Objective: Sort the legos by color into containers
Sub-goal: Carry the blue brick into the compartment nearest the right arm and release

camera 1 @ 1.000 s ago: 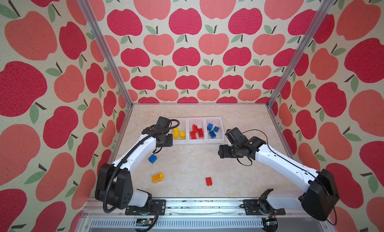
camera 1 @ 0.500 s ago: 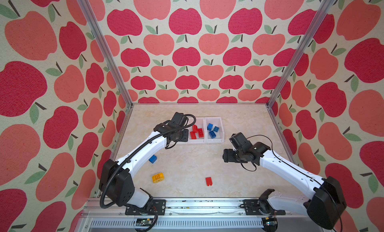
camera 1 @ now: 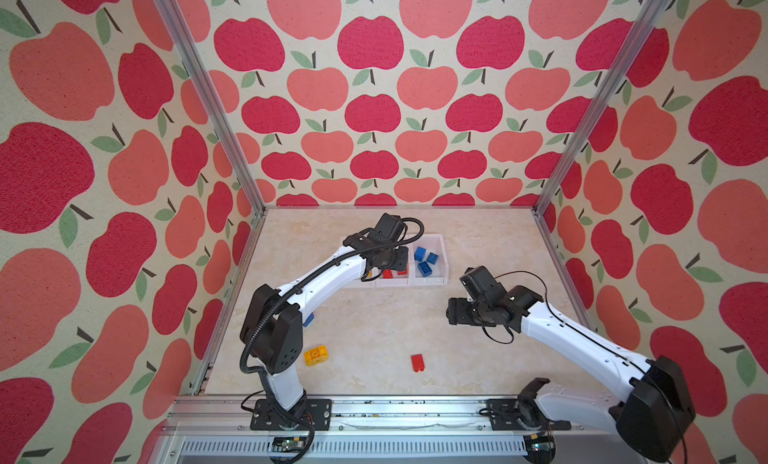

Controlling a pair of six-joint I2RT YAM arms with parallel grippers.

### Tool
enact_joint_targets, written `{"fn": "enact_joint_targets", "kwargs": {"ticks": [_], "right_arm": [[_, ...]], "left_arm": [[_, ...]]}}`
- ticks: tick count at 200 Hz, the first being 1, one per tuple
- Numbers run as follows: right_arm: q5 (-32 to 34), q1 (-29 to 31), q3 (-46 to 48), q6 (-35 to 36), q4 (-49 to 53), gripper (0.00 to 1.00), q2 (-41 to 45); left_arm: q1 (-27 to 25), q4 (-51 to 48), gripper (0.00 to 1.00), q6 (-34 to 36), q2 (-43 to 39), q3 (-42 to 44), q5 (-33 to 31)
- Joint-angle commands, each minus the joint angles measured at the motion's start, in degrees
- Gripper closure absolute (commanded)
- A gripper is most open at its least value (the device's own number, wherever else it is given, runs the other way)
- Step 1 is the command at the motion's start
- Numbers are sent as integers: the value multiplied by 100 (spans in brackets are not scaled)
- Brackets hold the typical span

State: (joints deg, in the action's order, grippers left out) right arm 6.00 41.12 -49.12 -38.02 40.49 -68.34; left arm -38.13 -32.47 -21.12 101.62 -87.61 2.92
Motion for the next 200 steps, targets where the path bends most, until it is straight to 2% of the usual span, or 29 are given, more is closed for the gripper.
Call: {"fn": "enact_joint_targets", "kwargs": {"ticks": [1,66,200], "right_arm": [[120,-43,85,-108,36,17,103],[102,-52,84,-113,10,16,134],[129,-59,96,-136,56,16,225]], "left_arm": [[-49,238,67,130,291,-356,207],[-203,386,68,290,1383,-1420,443],[-151,190,70,426,3234,-3369,687]]}}
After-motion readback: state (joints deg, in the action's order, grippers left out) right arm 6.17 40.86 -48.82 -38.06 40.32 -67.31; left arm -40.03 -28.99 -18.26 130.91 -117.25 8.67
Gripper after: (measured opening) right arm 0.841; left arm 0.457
